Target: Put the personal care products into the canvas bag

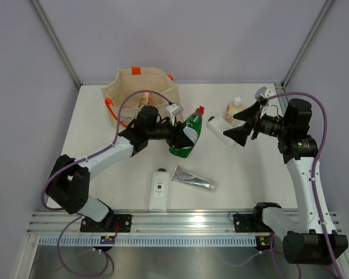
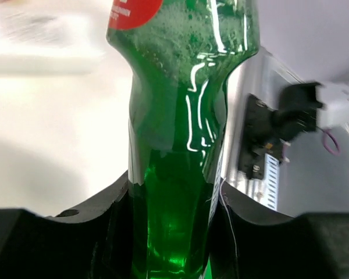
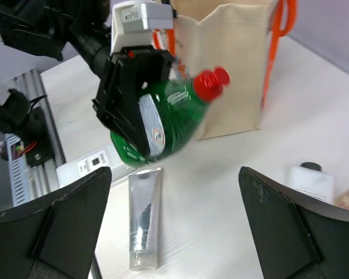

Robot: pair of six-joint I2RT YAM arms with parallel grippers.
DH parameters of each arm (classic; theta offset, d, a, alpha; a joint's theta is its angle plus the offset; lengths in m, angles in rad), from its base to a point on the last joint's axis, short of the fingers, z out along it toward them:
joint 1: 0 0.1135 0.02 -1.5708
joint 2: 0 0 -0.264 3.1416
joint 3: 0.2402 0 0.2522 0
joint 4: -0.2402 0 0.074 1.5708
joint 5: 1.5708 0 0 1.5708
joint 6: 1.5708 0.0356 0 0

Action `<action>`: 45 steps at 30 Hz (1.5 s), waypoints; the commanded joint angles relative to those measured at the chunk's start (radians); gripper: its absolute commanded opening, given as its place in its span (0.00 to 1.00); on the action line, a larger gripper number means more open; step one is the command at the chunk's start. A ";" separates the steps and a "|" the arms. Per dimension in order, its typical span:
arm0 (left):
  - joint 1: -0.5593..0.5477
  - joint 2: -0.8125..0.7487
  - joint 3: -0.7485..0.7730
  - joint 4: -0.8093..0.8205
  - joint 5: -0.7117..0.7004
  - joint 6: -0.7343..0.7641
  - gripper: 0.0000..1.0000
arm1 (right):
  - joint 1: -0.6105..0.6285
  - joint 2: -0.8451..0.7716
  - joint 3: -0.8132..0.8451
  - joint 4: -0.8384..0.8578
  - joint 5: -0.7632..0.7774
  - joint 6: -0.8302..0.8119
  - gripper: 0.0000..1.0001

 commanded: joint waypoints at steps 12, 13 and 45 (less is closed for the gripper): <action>0.355 -0.124 0.636 -0.545 -0.317 0.062 0.00 | -0.133 -0.031 -0.122 0.146 -0.028 0.094 0.99; 0.373 -0.118 0.633 -0.519 -0.362 -0.002 0.00 | -0.136 -0.029 -0.126 0.147 -0.027 0.099 1.00; 0.258 0.287 0.760 -0.695 -1.135 -0.674 0.99 | -0.184 -0.012 -0.143 0.140 0.005 0.091 0.99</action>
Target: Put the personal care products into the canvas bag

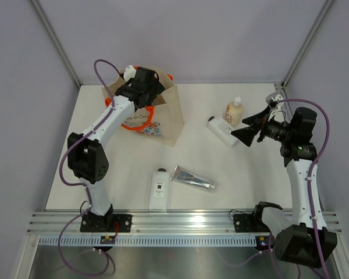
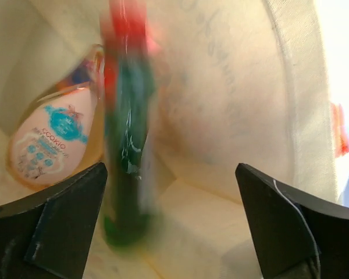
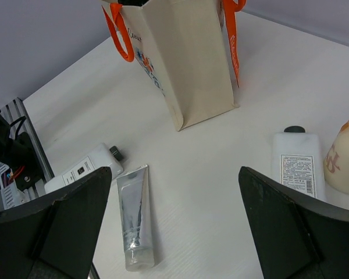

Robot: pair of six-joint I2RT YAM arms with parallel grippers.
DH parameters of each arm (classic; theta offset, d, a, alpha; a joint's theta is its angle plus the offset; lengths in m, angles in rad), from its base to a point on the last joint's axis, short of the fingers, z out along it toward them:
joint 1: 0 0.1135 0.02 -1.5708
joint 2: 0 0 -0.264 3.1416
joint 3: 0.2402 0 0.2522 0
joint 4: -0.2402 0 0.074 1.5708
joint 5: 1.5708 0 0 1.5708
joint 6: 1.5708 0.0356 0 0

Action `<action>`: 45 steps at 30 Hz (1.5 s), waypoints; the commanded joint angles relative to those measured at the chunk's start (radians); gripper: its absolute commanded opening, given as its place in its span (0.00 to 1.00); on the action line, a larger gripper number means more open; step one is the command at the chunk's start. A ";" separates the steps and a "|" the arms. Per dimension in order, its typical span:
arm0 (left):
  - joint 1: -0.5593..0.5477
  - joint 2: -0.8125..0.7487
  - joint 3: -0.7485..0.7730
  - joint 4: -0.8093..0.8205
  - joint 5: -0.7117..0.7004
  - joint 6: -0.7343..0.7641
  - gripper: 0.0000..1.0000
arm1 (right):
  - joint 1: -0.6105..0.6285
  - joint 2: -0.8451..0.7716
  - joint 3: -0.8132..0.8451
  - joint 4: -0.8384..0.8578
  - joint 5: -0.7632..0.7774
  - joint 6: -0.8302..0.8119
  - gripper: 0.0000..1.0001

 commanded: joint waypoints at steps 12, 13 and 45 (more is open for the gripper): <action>0.113 -0.352 -0.169 0.478 0.417 0.472 0.99 | 0.038 0.131 0.054 0.038 0.673 0.113 1.00; 0.118 -0.387 -0.228 0.486 0.457 0.550 0.99 | 0.068 0.146 0.057 0.044 0.685 0.070 0.99; 0.116 -1.414 -1.244 0.641 0.976 0.459 0.99 | 0.200 1.099 0.803 -0.327 0.619 -0.515 0.92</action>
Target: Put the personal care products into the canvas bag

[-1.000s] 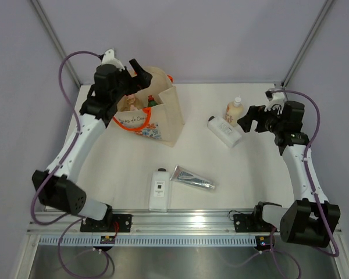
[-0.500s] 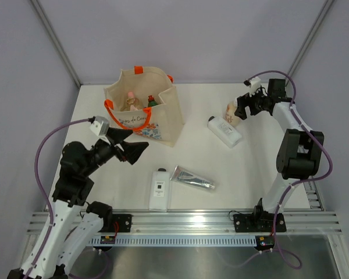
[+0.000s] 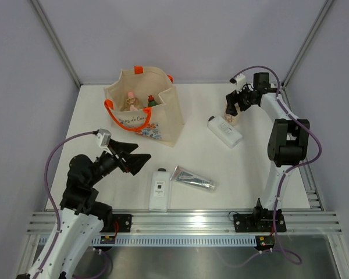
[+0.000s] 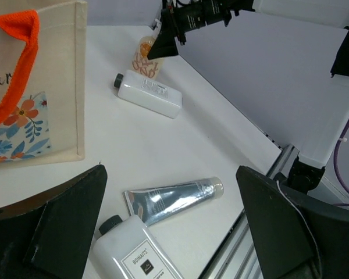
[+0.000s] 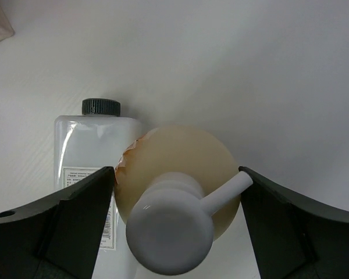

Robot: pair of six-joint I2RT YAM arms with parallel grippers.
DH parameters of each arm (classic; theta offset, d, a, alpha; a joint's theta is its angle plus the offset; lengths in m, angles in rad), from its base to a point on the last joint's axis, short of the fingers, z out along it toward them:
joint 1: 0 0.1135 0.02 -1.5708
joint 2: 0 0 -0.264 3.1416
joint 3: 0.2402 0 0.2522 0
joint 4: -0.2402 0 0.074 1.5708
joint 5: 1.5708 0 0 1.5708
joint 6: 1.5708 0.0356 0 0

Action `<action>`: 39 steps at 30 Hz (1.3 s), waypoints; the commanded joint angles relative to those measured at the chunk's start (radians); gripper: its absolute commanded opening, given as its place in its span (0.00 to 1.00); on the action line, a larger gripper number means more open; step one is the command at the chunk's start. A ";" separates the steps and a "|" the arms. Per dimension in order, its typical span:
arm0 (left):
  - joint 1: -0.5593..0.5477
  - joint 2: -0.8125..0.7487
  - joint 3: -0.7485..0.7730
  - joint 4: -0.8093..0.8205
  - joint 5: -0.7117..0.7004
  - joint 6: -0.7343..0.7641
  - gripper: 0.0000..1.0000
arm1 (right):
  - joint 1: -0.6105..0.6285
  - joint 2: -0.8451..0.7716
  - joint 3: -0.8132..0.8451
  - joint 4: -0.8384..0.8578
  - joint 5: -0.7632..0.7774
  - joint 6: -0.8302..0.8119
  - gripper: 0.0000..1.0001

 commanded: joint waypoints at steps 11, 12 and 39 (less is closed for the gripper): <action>-0.231 0.288 0.070 0.171 -0.036 -0.068 0.99 | 0.012 0.057 0.083 -0.180 0.060 0.006 0.56; -0.252 0.306 0.079 0.167 -0.045 -0.055 0.99 | 0.010 0.062 0.088 -0.180 0.061 0.017 0.58; -0.432 0.599 0.237 0.243 -0.163 0.201 0.99 | -0.055 -0.261 -0.056 -0.068 -0.158 0.146 0.04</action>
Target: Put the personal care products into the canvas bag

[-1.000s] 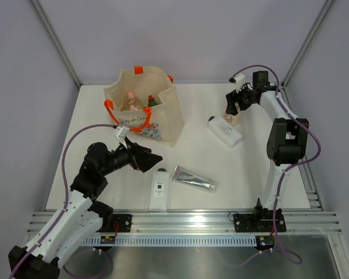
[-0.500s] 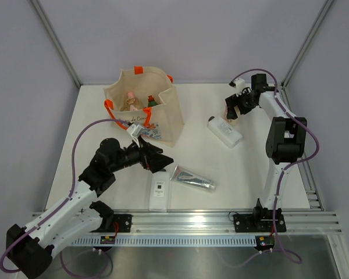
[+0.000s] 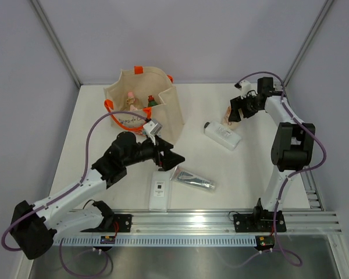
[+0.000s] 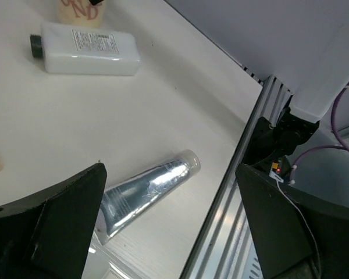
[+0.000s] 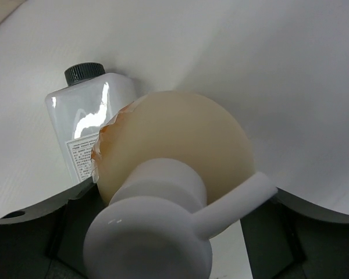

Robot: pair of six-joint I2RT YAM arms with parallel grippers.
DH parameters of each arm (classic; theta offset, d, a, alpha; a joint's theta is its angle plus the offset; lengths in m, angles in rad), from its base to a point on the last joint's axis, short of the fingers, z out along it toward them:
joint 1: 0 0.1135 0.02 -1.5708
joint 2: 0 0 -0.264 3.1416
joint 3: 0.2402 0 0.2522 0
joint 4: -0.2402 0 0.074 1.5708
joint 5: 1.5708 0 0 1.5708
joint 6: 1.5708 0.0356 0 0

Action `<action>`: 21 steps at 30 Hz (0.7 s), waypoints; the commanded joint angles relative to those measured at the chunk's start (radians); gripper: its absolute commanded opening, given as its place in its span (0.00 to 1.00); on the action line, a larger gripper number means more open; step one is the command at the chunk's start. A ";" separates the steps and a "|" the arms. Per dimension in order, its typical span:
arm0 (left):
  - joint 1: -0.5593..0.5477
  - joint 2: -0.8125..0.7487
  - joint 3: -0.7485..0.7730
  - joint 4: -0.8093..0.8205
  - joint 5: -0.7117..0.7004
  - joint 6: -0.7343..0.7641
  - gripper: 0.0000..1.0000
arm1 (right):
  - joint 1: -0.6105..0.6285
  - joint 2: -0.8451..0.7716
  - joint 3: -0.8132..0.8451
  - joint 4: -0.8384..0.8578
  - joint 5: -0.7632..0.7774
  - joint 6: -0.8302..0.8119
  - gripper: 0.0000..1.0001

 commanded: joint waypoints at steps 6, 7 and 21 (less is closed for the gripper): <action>-0.050 0.258 0.238 0.098 -0.038 0.341 0.99 | -0.059 -0.422 -0.086 -0.028 -0.331 0.036 0.00; -0.053 0.286 0.257 0.124 -0.053 0.361 0.99 | -0.059 -0.450 -0.106 -0.036 -0.351 0.054 0.00; -0.231 0.675 0.533 0.358 -0.328 0.481 0.99 | 0.033 -0.797 -0.435 0.055 -0.635 0.383 0.00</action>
